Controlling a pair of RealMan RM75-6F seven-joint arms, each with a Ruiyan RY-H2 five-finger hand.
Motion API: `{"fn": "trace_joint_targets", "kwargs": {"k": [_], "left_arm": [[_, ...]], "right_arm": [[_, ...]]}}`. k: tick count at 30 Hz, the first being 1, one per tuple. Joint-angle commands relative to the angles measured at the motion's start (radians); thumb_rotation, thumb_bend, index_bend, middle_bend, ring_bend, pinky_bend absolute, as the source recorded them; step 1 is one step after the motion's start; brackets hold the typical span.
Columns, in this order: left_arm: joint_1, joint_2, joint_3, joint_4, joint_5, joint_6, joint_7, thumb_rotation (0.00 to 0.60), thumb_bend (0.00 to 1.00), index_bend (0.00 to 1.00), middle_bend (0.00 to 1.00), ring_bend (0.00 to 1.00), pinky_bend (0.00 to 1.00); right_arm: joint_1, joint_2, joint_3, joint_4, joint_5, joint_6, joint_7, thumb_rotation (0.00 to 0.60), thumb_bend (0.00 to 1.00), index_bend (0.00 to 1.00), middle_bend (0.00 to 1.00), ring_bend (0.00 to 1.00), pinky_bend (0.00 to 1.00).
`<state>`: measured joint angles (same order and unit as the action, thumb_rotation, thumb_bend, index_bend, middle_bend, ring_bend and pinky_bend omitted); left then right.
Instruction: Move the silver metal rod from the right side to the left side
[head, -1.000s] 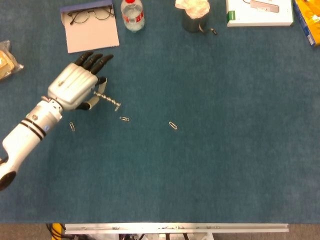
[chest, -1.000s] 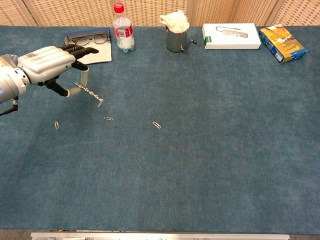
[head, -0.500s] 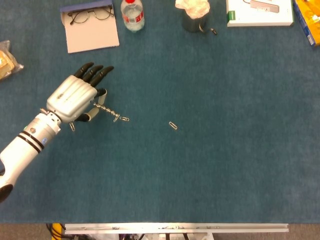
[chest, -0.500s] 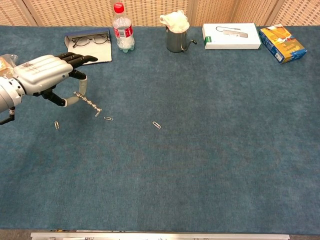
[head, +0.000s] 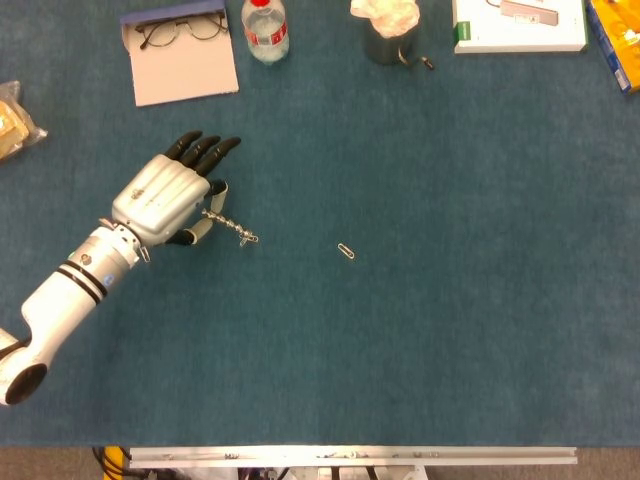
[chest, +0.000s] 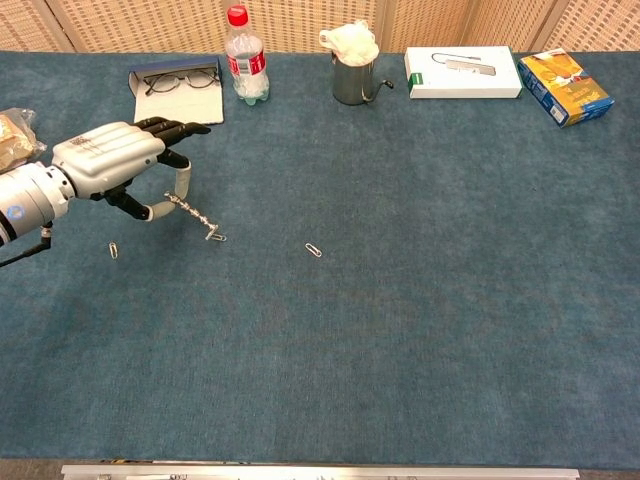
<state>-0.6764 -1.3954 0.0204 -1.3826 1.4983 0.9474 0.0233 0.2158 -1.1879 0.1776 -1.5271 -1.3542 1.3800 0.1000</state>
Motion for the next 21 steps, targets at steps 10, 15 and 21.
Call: {"fn": "trace_joint_targets", "kwargs": {"k": [10,15,21], "left_arm": [[-0.002,-0.037,0.0,0.033,-0.003,-0.018,-0.011,0.6,0.38,0.58,0.0,0.0,0.0],[-0.003,-0.034,-0.005,0.031,-0.001,-0.014,-0.014,0.6,0.37,0.58,0.0,0.0,0.0],[0.009,0.004,-0.015,0.02,-0.011,0.009,-0.015,0.6,0.38,0.58,0.0,0.0,0.0]], "right_arm": [[-0.003,-0.011,-0.004,0.021,0.001,-0.007,0.019,0.6,0.0,0.09,0.01,0.0,0.0],[-0.003,-0.014,-0.004,0.025,-0.002,-0.008,0.022,0.6,0.0,0.09,0.01,0.0,0.0],[-0.007,-0.009,-0.002,0.022,-0.005,-0.001,0.025,0.6,0.0,0.09,0.01,0.0,0.0]]}}
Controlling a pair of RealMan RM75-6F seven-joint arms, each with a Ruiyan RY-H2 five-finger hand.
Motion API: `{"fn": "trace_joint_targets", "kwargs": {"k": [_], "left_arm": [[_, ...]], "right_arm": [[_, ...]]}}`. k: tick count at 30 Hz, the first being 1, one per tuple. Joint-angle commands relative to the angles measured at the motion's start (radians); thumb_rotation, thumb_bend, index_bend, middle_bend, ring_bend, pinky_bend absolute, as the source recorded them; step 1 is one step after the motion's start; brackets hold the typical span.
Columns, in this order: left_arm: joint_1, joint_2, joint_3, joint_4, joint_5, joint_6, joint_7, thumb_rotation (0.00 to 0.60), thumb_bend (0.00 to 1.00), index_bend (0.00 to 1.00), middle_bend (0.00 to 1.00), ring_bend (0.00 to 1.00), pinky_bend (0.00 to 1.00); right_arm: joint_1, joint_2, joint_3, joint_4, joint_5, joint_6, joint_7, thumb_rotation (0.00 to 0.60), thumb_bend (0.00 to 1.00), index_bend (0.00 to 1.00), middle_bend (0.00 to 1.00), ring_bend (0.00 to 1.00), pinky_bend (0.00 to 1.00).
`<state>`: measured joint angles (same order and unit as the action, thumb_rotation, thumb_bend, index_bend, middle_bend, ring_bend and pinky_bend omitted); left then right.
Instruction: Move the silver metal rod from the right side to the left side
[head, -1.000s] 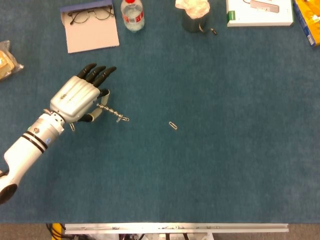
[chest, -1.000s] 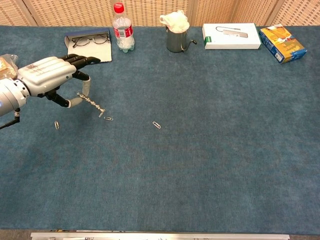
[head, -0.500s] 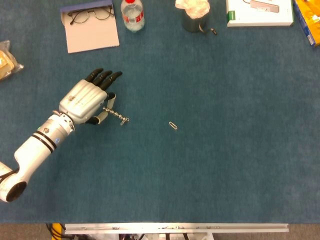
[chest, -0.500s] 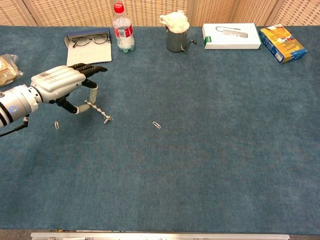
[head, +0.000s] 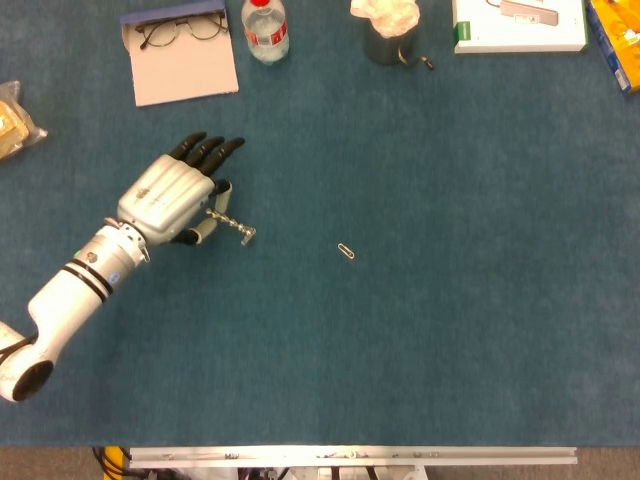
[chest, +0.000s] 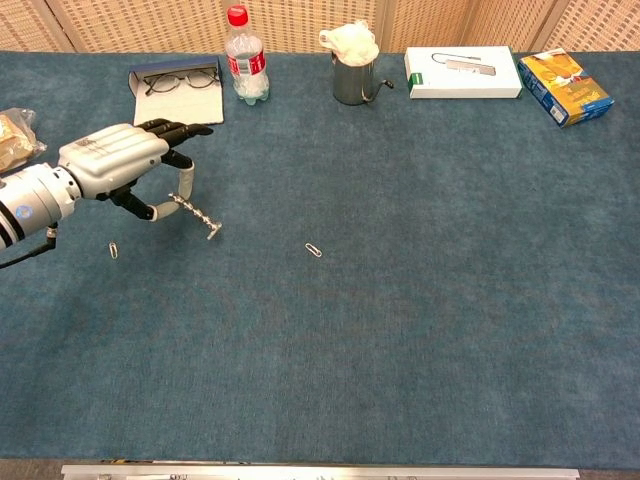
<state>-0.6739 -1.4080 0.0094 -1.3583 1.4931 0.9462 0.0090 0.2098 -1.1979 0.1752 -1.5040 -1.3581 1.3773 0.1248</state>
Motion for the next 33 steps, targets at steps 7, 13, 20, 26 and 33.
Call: {"fn": "trace_joint_targets", "kwargs": {"k": [7,13,20,26,33], "left_arm": [[0.059,0.102,-0.004,-0.006,-0.052,0.045,-0.023,0.6,0.37,0.58,0.0,0.0,0.0],[0.104,0.144,-0.003,0.034,-0.102,0.055,-0.033,0.6,0.37,0.58,0.0,0.0,0.0],[0.143,0.176,-0.018,0.066,-0.167,0.048,-0.036,0.6,0.31,0.08,0.0,0.0,0.0],[0.179,0.22,-0.041,0.025,-0.201,0.088,-0.035,0.6,0.18,0.0,0.0,0.0,0.0],[0.266,0.27,-0.057,-0.072,-0.214,0.219,-0.039,0.6,0.17,0.12,0.0,0.0,0.07]], "right_arm": [[-0.003,0.005,0.001,-0.003,-0.004,0.004,0.007,0.6,0.0,0.09,0.01,0.0,0.0],[-0.001,0.001,-0.001,-0.001,-0.012,0.002,0.013,0.6,0.0,0.09,0.01,0.0,0.0],[-0.006,0.004,-0.003,0.001,-0.015,0.007,0.02,0.6,0.0,0.09,0.01,0.0,0.0],[-0.017,0.01,-0.005,0.001,-0.017,0.02,0.031,0.6,0.0,0.09,0.01,0.0,0.0],[-0.039,0.022,-0.012,-0.001,-0.029,0.046,0.056,0.6,0.0,0.09,0.01,0.0,0.0]]}}
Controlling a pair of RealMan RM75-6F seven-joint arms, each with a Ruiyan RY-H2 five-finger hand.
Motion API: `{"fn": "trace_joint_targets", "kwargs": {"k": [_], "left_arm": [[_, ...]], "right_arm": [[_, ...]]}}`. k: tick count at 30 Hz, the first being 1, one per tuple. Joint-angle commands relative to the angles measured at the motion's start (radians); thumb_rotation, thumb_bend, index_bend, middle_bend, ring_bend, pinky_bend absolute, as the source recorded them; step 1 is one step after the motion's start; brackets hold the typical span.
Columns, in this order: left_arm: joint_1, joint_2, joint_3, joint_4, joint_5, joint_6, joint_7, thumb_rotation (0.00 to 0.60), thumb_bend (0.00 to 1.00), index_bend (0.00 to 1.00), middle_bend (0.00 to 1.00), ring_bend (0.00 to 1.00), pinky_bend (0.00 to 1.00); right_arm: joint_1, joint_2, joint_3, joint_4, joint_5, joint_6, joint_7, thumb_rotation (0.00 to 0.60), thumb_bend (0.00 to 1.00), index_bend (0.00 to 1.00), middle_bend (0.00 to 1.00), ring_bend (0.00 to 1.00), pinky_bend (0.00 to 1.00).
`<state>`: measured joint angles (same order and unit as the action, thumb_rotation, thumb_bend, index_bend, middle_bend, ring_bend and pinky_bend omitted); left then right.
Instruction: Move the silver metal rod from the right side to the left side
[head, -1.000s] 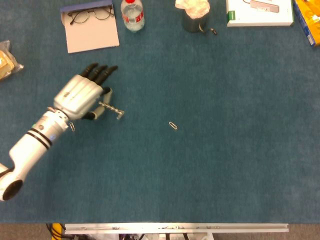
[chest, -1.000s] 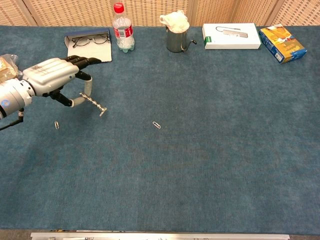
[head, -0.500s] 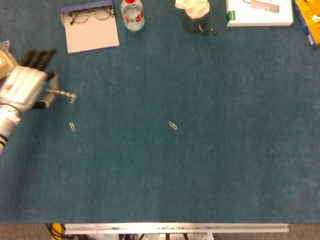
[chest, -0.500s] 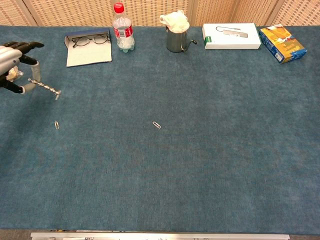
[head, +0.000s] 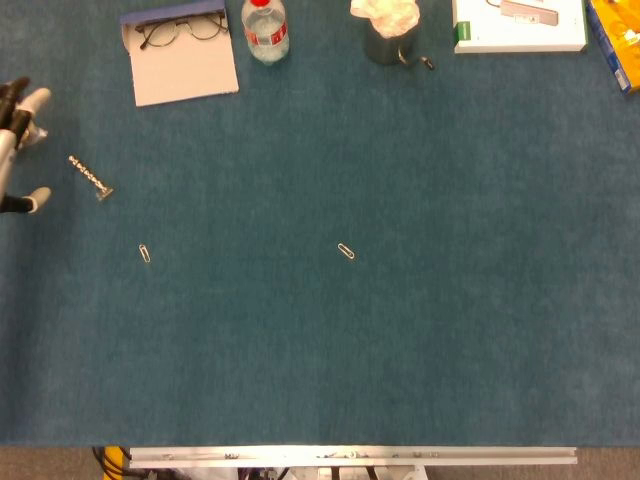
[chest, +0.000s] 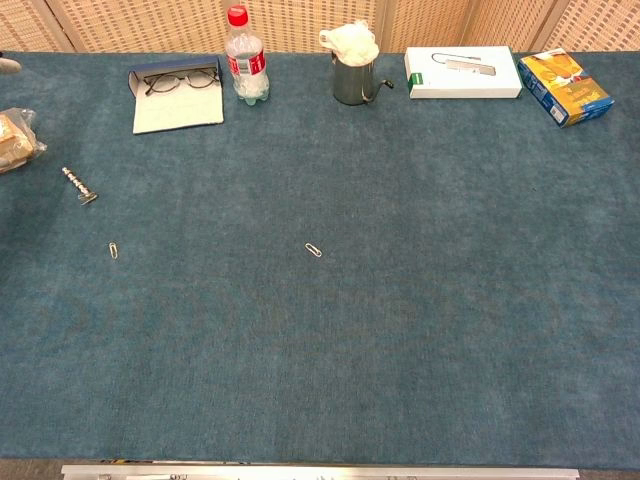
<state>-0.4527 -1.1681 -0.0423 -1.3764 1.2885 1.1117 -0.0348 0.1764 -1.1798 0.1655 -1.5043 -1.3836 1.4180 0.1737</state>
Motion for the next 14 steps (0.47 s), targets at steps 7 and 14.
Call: {"fn": "trace_joint_targets", "kwargs": {"k": [7,14], "left_arm": [[0.145,0.131,0.039,-0.253,-0.044,0.146,0.157,0.6,0.18,0.21,0.0,0.0,0.08],[0.239,0.192,0.081,-0.369,-0.063,0.219,0.205,0.6,0.17,0.25,0.01,0.0,0.08]], "right_arm": [[-0.026,0.009,-0.019,-0.005,-0.028,0.029,0.021,0.6,0.0,0.09,0.01,0.0,0.0],[-0.046,0.007,-0.034,-0.015,-0.048,0.054,0.028,0.6,0.0,0.09,0.01,0.0,0.0]]}}
